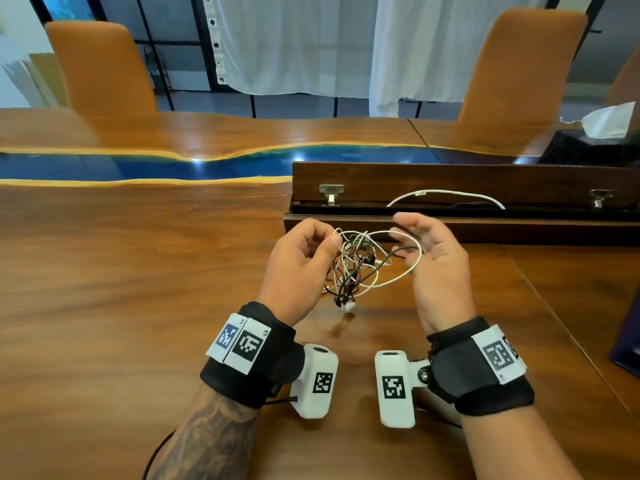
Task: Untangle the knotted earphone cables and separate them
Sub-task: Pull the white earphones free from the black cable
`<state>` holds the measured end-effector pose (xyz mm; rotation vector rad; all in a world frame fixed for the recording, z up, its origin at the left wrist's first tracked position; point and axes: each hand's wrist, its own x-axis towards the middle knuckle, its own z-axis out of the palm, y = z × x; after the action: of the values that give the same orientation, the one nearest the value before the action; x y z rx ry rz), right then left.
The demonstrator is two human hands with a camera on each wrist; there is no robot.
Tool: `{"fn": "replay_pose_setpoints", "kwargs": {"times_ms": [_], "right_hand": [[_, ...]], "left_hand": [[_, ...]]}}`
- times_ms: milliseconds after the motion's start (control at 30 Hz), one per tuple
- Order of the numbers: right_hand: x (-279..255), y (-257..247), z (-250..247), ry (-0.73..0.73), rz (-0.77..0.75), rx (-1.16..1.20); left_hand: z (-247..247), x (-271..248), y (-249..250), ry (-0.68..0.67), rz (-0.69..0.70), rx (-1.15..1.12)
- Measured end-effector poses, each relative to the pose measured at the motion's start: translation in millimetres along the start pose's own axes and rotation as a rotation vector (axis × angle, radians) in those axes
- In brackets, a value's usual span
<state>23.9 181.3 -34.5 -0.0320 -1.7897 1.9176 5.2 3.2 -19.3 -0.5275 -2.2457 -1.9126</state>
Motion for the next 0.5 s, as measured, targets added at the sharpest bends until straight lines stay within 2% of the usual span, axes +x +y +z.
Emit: {"fn": "replay_pose_setpoints", "kwargs": {"times_ms": [100, 167, 233, 400, 500], "right_hand": [[-1.2, -8.1, -3.4, 0.077, -0.087, 0.212], [-4.2, -14.0, -5.3, 0.030, -0.124, 0.345], [-5.4, -16.8, -5.1, 0.005, -0.127, 0.382], [-0.5, -7.7, -3.6, 0.100, -0.155, 0.077], [-0.7, -3.8, -3.7, 0.141, -0.146, 0.051]], "left_hand": [[-0.7, -0.8, 0.2, -0.015, 0.022, 0.032], [-0.4, -1.6, 0.9, -0.027, 0.035, 0.073], [-0.7, -1.6, 1.0, 0.000, 0.038, 0.085], [-8.6, 4.2, -0.9, 0.162, 0.003, -0.021], [-11.1, 5.4, -2.4, 0.211, -0.003, -0.028]]}}
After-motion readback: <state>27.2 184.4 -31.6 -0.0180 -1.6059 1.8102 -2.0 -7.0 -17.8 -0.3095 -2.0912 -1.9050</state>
